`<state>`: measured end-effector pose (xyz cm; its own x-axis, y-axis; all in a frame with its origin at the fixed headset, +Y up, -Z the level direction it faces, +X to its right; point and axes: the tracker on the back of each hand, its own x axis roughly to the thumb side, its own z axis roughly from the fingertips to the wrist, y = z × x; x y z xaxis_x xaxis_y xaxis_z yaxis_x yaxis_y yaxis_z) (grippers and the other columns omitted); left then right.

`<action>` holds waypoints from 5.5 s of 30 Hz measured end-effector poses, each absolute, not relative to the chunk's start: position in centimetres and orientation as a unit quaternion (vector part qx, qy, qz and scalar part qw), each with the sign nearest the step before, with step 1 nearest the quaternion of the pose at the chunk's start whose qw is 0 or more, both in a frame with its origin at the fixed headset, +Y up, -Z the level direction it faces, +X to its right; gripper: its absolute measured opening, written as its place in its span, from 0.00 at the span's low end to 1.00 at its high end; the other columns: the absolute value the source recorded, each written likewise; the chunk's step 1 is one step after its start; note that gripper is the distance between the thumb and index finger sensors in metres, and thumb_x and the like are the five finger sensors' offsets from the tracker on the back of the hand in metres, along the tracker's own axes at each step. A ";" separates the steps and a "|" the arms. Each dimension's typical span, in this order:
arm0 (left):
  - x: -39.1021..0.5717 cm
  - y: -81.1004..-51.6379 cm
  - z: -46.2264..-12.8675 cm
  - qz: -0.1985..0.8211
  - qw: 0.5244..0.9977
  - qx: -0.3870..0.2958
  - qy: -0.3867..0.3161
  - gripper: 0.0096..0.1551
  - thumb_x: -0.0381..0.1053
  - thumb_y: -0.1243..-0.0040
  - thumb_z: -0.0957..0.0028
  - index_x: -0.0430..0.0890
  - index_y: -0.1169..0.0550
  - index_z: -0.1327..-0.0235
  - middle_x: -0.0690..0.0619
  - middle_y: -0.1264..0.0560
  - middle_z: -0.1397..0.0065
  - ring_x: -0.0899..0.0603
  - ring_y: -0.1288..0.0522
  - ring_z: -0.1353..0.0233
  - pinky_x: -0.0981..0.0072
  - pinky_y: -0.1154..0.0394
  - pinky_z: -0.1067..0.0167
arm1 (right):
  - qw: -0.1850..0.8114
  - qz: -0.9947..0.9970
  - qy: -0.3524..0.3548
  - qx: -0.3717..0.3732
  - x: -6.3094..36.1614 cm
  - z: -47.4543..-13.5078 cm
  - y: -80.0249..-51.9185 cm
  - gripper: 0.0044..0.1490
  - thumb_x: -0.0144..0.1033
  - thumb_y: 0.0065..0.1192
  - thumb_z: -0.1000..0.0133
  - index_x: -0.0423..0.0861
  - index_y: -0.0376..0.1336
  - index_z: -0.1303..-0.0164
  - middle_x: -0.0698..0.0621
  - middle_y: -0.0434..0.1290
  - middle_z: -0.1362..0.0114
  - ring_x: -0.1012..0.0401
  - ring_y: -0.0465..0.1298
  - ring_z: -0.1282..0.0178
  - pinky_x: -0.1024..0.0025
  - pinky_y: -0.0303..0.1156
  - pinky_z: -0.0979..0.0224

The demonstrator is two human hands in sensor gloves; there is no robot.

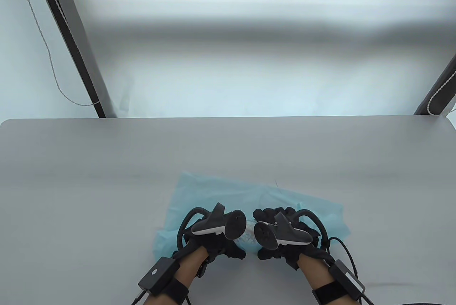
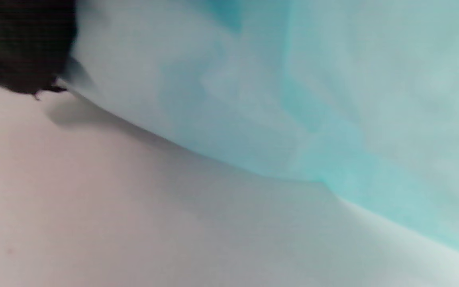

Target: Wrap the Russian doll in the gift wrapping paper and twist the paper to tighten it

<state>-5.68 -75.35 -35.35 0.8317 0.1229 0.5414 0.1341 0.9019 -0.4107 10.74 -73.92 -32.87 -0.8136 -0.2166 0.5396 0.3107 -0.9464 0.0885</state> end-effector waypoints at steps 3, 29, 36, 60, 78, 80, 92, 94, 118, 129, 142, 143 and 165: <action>-6.0 -75.4 -35.6 0.013 0.928 -0.238 -0.288 0.65 0.79 0.30 0.61 0.44 0.37 0.18 0.40 0.25 0.22 0.34 0.22 0.32 0.36 0.28 0.36 | 0.130 -0.947 -0.086 -0.279 10.7 -33.0 -74.0 0.76 0.72 0.74 0.53 0.44 0.43 0.07 0.37 0.63 0.11 0.41 0.67 0.15 0.35 0.61 0.16; -6.7 -75.2 -35.8 0.011 0.922 -0.256 -0.291 0.65 0.78 0.30 0.60 0.46 0.40 0.17 0.40 0.25 0.24 0.35 0.19 0.34 0.36 0.27 0.36 | 0.119 -0.949 -0.096 -0.275 11.5 -33.6 -74.3 0.77 0.71 0.74 0.54 0.44 0.42 0.06 0.37 0.63 0.11 0.42 0.70 0.17 0.37 0.64 0.17; -7.5 -75.5 -35.9 0.045 0.912 -0.295 -0.282 0.65 0.79 0.31 0.59 0.46 0.41 0.17 0.41 0.27 0.21 0.35 0.22 0.31 0.35 0.30 0.34 | 0.085 -0.947 -0.123 -0.284 11.6 -33.9 -74.4 0.75 0.73 0.76 0.54 0.44 0.46 0.08 0.39 0.66 0.13 0.46 0.74 0.23 0.40 0.66 0.18; -6.4 -75.1 -35.3 -0.031 0.927 -0.214 -0.306 0.64 0.76 0.27 0.61 0.45 0.42 0.21 0.42 0.27 0.22 0.35 0.22 0.31 0.38 0.27 0.36 | 0.055 -0.944 -0.156 -0.284 11.6 -34.1 -74.0 0.75 0.70 0.75 0.53 0.42 0.44 0.06 0.36 0.64 0.12 0.42 0.71 0.18 0.36 0.62 0.17; -6.3 -75.7 -33.8 -0.033 0.931 -0.167 -0.324 0.68 0.73 0.33 0.58 0.46 0.56 0.19 0.40 0.46 0.12 0.30 0.40 0.17 0.27 0.44 0.26 | -0.002 -0.947 -0.197 -0.254 12.2 -34.9 -74.0 0.73 0.77 0.76 0.56 0.42 0.55 0.10 0.38 0.75 0.22 0.47 0.79 0.32 0.41 0.70 0.22; -5.8 -75.7 -33.5 -0.056 0.929 -0.148 -0.334 0.69 0.72 0.32 0.58 0.45 0.57 0.19 0.40 0.47 0.11 0.29 0.41 0.16 0.27 0.44 0.26 | -0.023 -0.945 -0.217 -0.242 12.6 -35.2 -74.1 0.73 0.77 0.77 0.56 0.42 0.56 0.10 0.38 0.76 0.22 0.47 0.79 0.32 0.41 0.70 0.22; -5.8 -75.4 -35.1 0.012 0.921 -0.215 -0.325 0.67 0.76 0.29 0.59 0.37 0.41 0.19 0.38 0.26 0.23 0.32 0.21 0.32 0.37 0.27 0.39 | 0.088 -0.947 -0.149 -0.269 11.6 -34.2 -74.1 0.75 0.68 0.79 0.55 0.44 0.45 0.07 0.37 0.65 0.12 0.43 0.71 0.18 0.35 0.63 0.17; -6.0 -75.5 -35.5 0.033 0.918 -0.240 -0.315 0.67 0.76 0.29 0.59 0.36 0.40 0.20 0.37 0.25 0.24 0.32 0.21 0.33 0.37 0.26 0.39 | 0.111 -0.947 -0.123 -0.276 11.4 -33.9 -74.3 0.75 0.67 0.79 0.54 0.44 0.45 0.07 0.37 0.63 0.11 0.43 0.71 0.18 0.36 0.63 0.17; -4.8 -74.9 -34.5 -0.083 0.923 -0.194 -0.323 0.68 0.77 0.28 0.61 0.42 0.44 0.18 0.42 0.27 0.21 0.34 0.21 0.30 0.35 0.28 0.36 | 0.049 -0.947 -0.190 -0.256 12.2 -34.4 -74.4 0.75 0.73 0.77 0.54 0.44 0.48 0.08 0.37 0.66 0.13 0.42 0.71 0.19 0.35 0.63 0.18; -6.8 -75.6 -35.2 0.017 0.911 -0.295 -0.289 0.68 0.78 0.30 0.59 0.42 0.44 0.17 0.41 0.28 0.20 0.33 0.24 0.30 0.34 0.30 0.35 | 0.117 -0.938 -0.074 -0.318 10.6 -33.3 -74.5 0.75 0.71 0.80 0.57 0.43 0.49 0.10 0.41 0.69 0.16 0.48 0.74 0.24 0.42 0.67 0.18; -4.8 -74.9 -33.4 -0.133 0.932 -0.144 -0.304 0.67 0.74 0.28 0.58 0.45 0.49 0.18 0.42 0.34 0.16 0.32 0.27 0.24 0.33 0.32 0.31 | 0.015 -0.947 -0.187 -0.261 12.0 -34.7 -74.7 0.74 0.72 0.79 0.54 0.43 0.50 0.09 0.39 0.70 0.17 0.45 0.74 0.24 0.40 0.67 0.20; -4.9 -74.9 -33.9 -0.119 0.930 -0.157 -0.309 0.68 0.75 0.27 0.60 0.45 0.47 0.18 0.42 0.31 0.18 0.33 0.24 0.26 0.34 0.30 0.33 | 0.022 -0.949 -0.181 -0.255 12.0 -34.5 -74.7 0.74 0.72 0.78 0.54 0.44 0.48 0.08 0.39 0.68 0.15 0.44 0.74 0.23 0.39 0.66 0.19; -5.4 -74.9 -33.3 -0.181 0.939 -0.127 -0.265 0.71 0.71 0.30 0.57 0.48 0.59 0.17 0.39 0.53 0.09 0.28 0.49 0.13 0.20 0.50 0.26 | 0.051 -0.954 -0.198 -0.218 11.7 -34.9 -74.4 0.71 0.76 0.79 0.56 0.40 0.58 0.14 0.37 0.76 0.24 0.49 0.80 0.34 0.46 0.74 0.27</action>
<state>-5.39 -74.88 -33.30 0.7942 -0.2733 0.5427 0.4076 0.9020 -0.1423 11.70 -74.45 -34.92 -0.9000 -0.0105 0.4358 0.1827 -0.9168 0.3552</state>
